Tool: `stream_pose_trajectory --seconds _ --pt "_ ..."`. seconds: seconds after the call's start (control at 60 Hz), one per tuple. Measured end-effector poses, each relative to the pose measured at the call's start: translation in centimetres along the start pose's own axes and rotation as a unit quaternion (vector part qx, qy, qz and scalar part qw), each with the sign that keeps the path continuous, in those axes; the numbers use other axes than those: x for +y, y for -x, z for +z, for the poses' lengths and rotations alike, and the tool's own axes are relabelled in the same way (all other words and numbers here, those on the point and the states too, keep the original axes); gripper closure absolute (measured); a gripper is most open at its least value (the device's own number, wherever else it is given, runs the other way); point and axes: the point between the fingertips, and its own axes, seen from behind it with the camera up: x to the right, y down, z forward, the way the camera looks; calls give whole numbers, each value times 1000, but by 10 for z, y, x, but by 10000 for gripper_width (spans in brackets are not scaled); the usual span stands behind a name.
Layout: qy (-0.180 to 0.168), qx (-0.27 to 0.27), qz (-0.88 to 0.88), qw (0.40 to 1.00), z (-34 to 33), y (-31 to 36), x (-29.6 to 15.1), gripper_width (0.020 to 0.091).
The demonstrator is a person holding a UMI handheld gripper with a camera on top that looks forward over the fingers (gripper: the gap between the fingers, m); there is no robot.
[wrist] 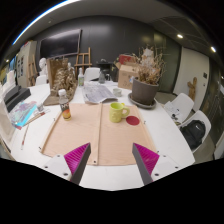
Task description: Pour water
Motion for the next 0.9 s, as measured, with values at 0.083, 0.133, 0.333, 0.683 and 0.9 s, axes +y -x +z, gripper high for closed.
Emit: stream_pose_trajectory --seconds 0.083,0.133,0.333,0.683,0.9 --pt "-6 -5 -4 1000 8 51 -9 243" --pt "-10 -7 -6 1000 14 77 -14 244" --pt "-31 -56 16 998 46 187 -39 244" --pt "-88 -55 10 995 173 268 -99 244" --pt "-101 -40 10 994 254 276 -119 253"
